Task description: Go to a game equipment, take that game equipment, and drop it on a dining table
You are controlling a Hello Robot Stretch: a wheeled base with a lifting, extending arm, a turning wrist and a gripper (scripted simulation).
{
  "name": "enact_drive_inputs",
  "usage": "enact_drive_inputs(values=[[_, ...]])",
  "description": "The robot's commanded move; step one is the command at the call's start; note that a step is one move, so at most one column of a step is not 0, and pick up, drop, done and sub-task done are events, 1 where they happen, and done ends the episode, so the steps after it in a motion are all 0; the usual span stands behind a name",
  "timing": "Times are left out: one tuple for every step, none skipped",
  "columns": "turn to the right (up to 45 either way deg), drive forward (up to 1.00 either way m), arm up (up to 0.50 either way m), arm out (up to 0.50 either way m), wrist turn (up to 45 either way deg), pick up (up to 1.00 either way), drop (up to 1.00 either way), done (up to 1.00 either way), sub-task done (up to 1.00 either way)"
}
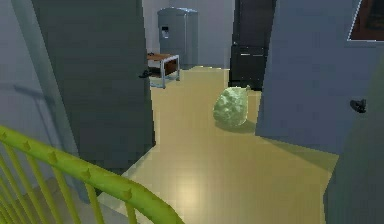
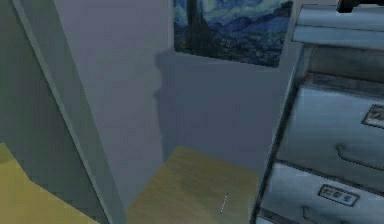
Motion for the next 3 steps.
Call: enact_drive_inputs(values=[[36.0, 0.0, 0.0, 0.0, 0.0, 0.0, 0.0, 0.0, 0.0], [45.0, 0.0, 0.0, 0.0, 0.0, 0.0, 0.0, 0.0, 0.0], [45.0, 0.0, 0.0, 0.0, 0.0, 0.0, 0.0, 0.0, 0.0]])
